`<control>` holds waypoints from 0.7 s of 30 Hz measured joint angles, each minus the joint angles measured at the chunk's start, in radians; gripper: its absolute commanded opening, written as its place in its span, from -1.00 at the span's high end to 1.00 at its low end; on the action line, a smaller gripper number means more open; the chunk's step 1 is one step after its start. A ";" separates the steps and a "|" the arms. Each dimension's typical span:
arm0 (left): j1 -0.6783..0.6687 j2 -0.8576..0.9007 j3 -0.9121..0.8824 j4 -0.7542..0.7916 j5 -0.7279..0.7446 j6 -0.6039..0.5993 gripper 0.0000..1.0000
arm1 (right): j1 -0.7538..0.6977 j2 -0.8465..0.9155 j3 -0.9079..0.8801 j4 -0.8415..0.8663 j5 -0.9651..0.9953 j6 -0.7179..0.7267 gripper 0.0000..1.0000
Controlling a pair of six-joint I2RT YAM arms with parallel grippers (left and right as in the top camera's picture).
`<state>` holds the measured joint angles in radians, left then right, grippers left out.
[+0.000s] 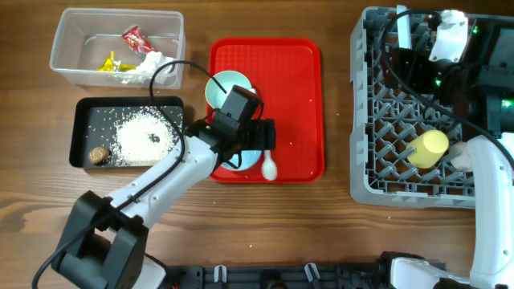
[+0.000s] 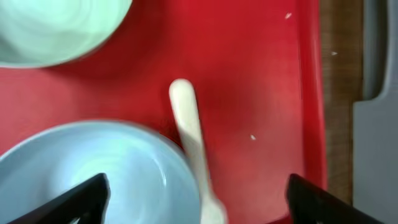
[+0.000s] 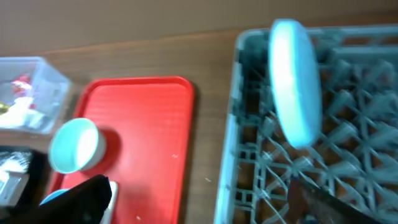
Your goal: Sort waste into correct bins and load items into the dishwasher rack
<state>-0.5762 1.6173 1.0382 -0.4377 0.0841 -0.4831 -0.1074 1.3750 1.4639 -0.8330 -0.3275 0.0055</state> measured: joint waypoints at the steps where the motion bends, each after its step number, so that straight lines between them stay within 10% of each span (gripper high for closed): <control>1: 0.000 -0.012 0.034 -0.042 0.001 0.011 -1.00 | 0.014 0.002 0.000 0.009 -0.018 -0.005 -0.79; 11: 0.183 -0.414 0.403 -0.529 -0.388 -0.071 -1.00 | 0.383 0.280 0.000 0.098 -0.069 0.062 -0.45; 21: 0.536 -0.253 0.373 -0.653 -0.275 -0.150 -1.00 | 0.666 0.524 -0.002 0.035 -0.024 0.096 -0.35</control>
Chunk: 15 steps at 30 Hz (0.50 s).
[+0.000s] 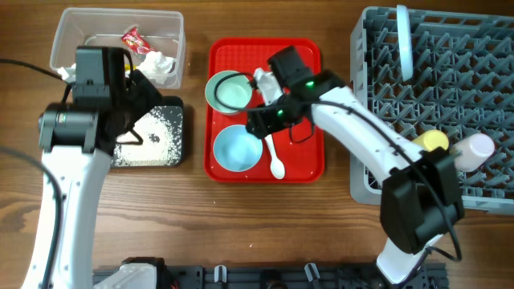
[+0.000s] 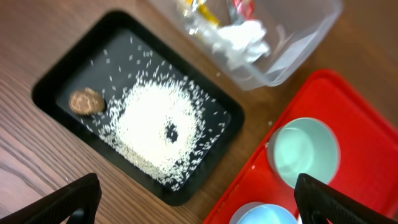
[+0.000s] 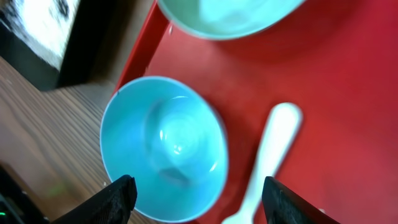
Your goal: Sort waste into correct bins and load items into the dishwasher rack
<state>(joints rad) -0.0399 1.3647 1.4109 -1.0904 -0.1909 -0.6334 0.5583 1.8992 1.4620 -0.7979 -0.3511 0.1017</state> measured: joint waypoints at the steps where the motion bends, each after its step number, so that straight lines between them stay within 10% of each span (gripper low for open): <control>1: 0.011 0.037 -0.001 0.020 0.030 0.016 -1.00 | 0.024 0.013 0.000 0.002 0.025 0.000 -0.34; 9: 0.021 0.319 -0.006 0.074 0.183 0.108 -1.00 | 0.059 0.108 0.000 0.063 0.171 0.007 -0.08; 15: 0.021 0.349 -0.008 0.089 0.193 0.114 -1.00 | 0.059 0.145 0.000 0.078 0.183 0.009 0.91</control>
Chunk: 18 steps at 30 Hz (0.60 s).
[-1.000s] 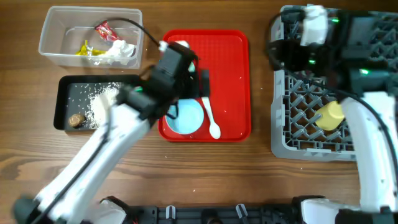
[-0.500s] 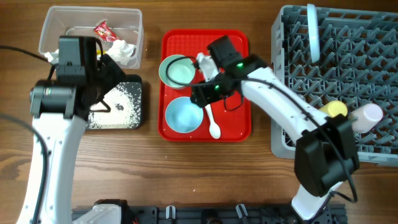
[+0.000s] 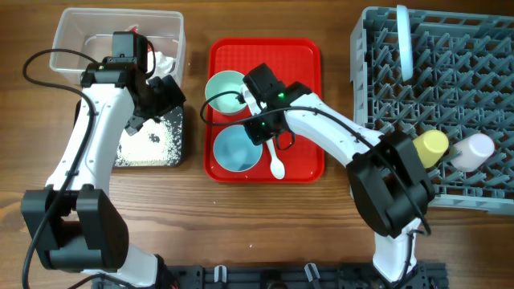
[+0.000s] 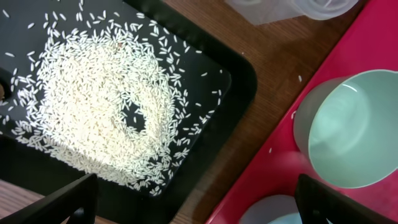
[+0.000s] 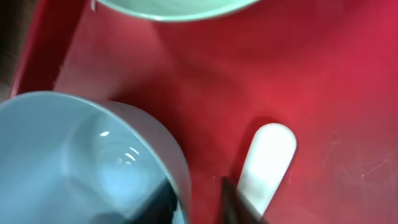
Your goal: Sort waste into correct bins and load items into the dishwasher rack
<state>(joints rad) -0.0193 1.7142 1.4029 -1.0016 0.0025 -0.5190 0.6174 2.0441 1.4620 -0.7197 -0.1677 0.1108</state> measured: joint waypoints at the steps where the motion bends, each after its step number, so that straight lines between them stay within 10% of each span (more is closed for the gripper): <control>1: 0.000 0.000 0.000 0.000 0.000 0.002 -1.00 | 0.000 0.000 0.000 0.000 0.004 -0.002 0.91; 18: 0.000 0.000 0.000 0.000 0.000 0.003 -1.00 | -0.261 -0.500 0.046 -0.010 0.513 -0.051 0.92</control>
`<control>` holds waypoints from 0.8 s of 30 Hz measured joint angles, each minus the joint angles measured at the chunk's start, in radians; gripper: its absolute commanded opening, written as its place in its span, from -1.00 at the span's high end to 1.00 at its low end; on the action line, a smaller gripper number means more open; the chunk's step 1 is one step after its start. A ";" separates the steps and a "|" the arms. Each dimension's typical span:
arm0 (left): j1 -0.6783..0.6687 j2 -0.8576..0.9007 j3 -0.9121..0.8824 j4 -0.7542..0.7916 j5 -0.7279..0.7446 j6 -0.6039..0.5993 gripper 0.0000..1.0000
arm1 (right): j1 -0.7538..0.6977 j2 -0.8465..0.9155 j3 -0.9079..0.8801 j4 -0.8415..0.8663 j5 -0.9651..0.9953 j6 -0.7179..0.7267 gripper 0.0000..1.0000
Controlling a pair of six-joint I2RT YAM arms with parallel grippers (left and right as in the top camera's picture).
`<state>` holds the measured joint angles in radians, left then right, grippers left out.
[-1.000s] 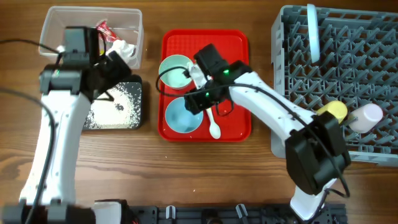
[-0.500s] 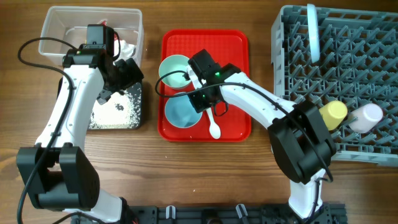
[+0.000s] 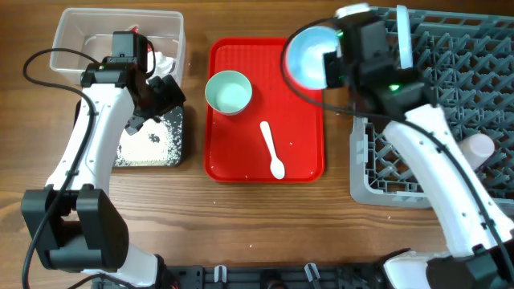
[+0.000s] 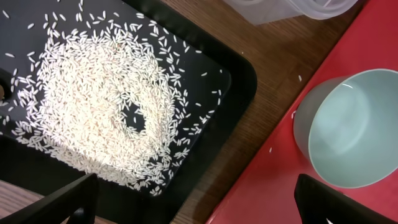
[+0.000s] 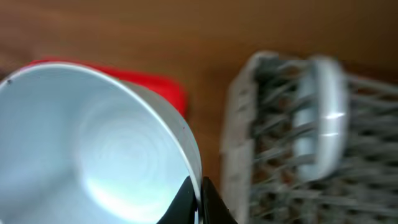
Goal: Sort waste into correct bins and load items into the dishwasher rack
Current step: 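Carry the light-blue bowl to the back of the dish rack with the right gripper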
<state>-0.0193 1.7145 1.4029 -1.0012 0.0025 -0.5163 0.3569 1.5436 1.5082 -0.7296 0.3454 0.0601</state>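
Note:
My right gripper (image 5: 198, 198) is shut on the rim of a light blue bowl (image 3: 310, 56), held in the air between the red tray (image 3: 293, 152) and the grey dishwasher rack (image 3: 377, 172). A mint green bowl (image 3: 228, 91) and a white spoon (image 3: 270, 148) lie on the tray. The blue bowl (image 5: 93, 143) fills the right wrist view. My left gripper (image 4: 196, 205) hangs open over the gap between the black tray (image 4: 236, 81) of rice and the red tray.
A clear plastic bin (image 3: 72, 40) with wrappers and tissue sits at the back left. In the rack (image 5: 280, 143) a pale blue plate (image 3: 404, 36) stands on edge at the back, and a pinkish cup (image 3: 480, 148) lies at the right.
My right gripper, then at the blue bowl's rim on the tray, now holds that bowl up beside the rack's left edge. The left arm has not moved.
First my left gripper hovered open over the blue bowl and spoon, the right arm over the rack. Then the left was over the black rice tray and the right open above the blue bowl. The right closed on its rim and now holds it near the rack.

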 measured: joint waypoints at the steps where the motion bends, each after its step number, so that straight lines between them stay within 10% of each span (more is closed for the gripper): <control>1: 0.000 0.000 0.000 0.000 0.000 0.000 -1.00 | -0.032 0.006 0.000 0.010 0.021 -0.016 0.91; 7: 0.000 0.000 0.000 0.004 0.000 0.000 -1.00 | -0.262 0.174 -0.001 0.216 0.064 -0.075 0.92; 24: 0.000 0.000 0.000 0.003 0.000 0.000 -1.00 | -0.313 0.271 -0.001 0.257 0.238 -0.156 0.92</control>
<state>-0.0193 1.7149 1.4025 -0.9981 0.0029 -0.5163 0.0437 1.8145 1.5070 -0.4725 0.5831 -0.0963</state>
